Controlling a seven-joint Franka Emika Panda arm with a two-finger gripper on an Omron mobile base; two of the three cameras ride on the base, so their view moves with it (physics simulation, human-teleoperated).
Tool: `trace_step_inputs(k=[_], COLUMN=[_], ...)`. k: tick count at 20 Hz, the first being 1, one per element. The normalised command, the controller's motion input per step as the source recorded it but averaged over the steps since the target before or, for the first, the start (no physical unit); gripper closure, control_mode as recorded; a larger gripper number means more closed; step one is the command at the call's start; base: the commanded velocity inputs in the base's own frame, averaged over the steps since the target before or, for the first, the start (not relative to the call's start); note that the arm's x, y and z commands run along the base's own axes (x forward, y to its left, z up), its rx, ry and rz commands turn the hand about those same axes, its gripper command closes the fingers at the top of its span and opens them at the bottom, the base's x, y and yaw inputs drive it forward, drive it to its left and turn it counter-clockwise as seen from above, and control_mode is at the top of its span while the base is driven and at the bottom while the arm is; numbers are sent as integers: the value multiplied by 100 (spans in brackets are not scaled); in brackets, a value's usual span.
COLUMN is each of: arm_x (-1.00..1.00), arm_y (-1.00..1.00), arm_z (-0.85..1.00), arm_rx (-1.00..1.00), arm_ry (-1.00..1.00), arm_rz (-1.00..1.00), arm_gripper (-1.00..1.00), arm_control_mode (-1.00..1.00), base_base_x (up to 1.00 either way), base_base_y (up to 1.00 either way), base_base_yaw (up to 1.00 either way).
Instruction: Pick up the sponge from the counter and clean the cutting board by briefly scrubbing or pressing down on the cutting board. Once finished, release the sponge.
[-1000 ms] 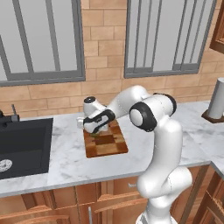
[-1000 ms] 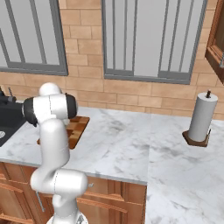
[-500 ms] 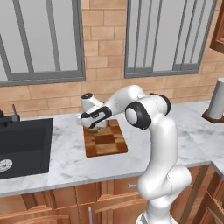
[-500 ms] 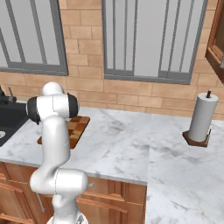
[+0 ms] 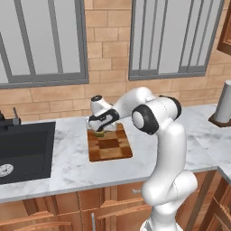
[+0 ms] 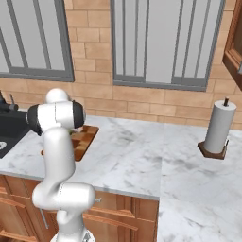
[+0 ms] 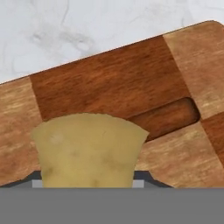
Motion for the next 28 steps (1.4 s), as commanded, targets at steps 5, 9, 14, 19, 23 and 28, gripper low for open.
trace_step_inputs(k=[5,9,14,19,23,28], arm_x=[-14,-7,-14,-23,-35,-67], arm_y=[-86,-78,-82,-47,9,27], arm_z=[-26,-20,-21,-41,-60,-60], arm_rx=[0,0,0,0,0,0], arm_ry=[0,0,0,0,0,0], arm_rz=[-4,-2,-1,0,0,0], arm_gripper=[100,100,100,100,100,100], arm_control_mode=[-100,-100,-100,-100,-100,-100], base_base_x=[0,0,0,0,0,0], base_base_y=[0,0,0,0,0,0], base_base_yaw=[0,0,0,0,0,0])
